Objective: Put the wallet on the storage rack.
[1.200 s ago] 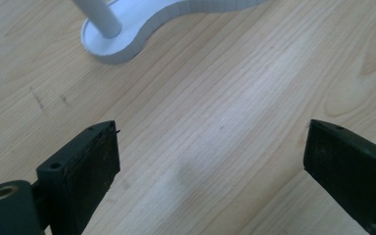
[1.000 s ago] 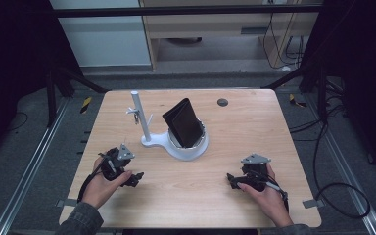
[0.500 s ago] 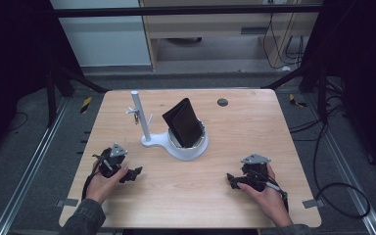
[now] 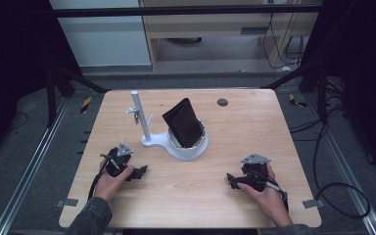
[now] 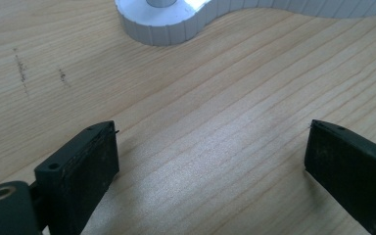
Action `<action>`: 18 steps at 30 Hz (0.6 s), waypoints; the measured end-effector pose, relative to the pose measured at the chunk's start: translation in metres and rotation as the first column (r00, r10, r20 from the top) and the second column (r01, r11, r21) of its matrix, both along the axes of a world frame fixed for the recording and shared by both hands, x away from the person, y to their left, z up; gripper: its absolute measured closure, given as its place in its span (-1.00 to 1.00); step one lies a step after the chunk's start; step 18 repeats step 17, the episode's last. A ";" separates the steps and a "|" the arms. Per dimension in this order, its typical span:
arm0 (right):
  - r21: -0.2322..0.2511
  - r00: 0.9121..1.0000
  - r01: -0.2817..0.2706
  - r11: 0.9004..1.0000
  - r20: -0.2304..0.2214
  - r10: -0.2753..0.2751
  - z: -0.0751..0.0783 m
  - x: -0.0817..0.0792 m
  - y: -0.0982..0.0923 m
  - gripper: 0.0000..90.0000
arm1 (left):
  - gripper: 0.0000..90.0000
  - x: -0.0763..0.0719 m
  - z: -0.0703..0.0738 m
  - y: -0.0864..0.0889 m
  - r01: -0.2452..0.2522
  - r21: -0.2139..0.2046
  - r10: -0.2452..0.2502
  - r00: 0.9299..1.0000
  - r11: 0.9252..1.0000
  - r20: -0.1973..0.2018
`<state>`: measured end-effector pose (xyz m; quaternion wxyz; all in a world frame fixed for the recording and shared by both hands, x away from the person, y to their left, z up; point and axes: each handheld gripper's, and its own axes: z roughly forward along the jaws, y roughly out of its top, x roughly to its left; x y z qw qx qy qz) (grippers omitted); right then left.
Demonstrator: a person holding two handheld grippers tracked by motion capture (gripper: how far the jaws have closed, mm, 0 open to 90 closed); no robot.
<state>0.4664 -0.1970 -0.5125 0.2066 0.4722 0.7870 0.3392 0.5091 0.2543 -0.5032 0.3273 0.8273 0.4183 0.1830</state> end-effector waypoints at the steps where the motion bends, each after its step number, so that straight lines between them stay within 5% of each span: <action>1: 0.000 1.000 0.000 1.000 0.000 0.000 0.000 0.000 0.000 -0.93 | -0.87 0.000 -0.001 0.000 -0.004 -0.005 0.004 1.000 1.000 0.000; 5: 0.000 1.000 0.000 1.000 0.000 0.000 0.000 0.000 0.000 -0.93 | -0.90 0.001 -0.004 0.001 -0.012 -0.023 0.013 1.000 1.000 0.025; 18: -0.001 1.000 0.000 1.000 0.001 0.000 0.000 -0.001 0.000 -0.93 | -1.00 0.003 -0.005 0.001 -0.039 -0.023 0.039 0.999 0.999 0.015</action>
